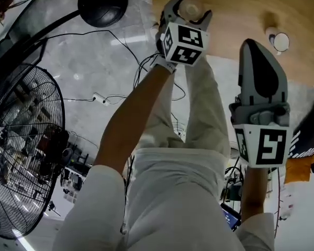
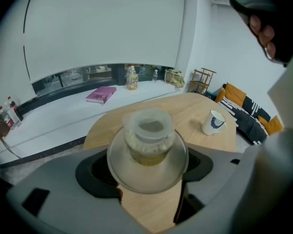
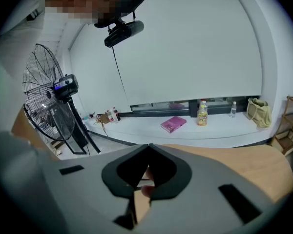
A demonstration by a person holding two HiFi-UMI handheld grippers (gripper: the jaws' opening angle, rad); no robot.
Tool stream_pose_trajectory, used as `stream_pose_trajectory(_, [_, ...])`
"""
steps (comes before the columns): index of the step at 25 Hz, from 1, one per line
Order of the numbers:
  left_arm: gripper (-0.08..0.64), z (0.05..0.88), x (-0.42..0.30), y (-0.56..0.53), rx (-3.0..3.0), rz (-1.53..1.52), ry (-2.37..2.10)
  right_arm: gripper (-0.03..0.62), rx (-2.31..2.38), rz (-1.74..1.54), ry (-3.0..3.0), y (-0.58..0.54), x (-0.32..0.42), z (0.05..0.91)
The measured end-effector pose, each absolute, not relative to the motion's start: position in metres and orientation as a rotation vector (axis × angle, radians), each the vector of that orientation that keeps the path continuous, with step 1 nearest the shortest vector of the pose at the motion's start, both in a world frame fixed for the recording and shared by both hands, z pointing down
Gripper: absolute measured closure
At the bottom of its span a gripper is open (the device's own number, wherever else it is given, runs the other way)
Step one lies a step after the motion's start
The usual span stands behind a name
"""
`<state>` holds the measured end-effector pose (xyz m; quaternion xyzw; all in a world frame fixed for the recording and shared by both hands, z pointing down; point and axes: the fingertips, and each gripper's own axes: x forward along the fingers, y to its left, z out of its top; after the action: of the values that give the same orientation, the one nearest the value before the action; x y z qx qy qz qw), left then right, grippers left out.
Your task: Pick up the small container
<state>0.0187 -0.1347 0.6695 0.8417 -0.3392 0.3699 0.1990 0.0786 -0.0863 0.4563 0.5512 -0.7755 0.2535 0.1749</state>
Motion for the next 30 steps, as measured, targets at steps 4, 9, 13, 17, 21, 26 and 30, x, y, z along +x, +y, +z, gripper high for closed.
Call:
stream_pose_trajectory(4, [0.213, 0.649, 0.012, -0.136, 2.364, 1.033, -0.954, 0.584, 1.551, 0.687, -2.217, -0.090, 0.075, 0.440])
stream_pose_trajectory(9, [0.213, 0.623, 0.003, -0.135, 2.371, 1.028, -0.974, 0.585, 1.555, 0.643, -2.239, -0.094, 0.072, 0.416])
stream_pose_trajectory(13, [0.213, 0.598, -0.004, -0.131, 2.377, 1.026, -0.981, 0.585, 1.564, 0.616, -2.252, -0.093, 0.070, 0.395])
stream_pose_trajectory(17, [0.213, 0.578, -0.012, -0.129, 2.376, 1.025, -0.996, 0.584, 1.566, 0.572, -2.268, -0.094, 0.066, 0.374])
stream_pose_trajectory(21, [0.213, 0.554, -0.018, -0.127, 2.375, 0.997, -1.022, 0.585, 1.583, 0.531, -2.285, -0.095, 0.068, 0.351])
stream_pose_trajectory(26, [0.213, 0.517, -0.021, -0.124, 2.382, 0.944, -1.053, 0.585, 1.587, 0.480, -2.300, -0.094, 0.068, 0.326])
stream_pose_trajectory(30, [0.213, 0.491, -0.023, -0.123, 2.404, 0.905, -1.073, 0.586, 1.590, 0.448, -2.305, -0.092, 0.066, 0.312])
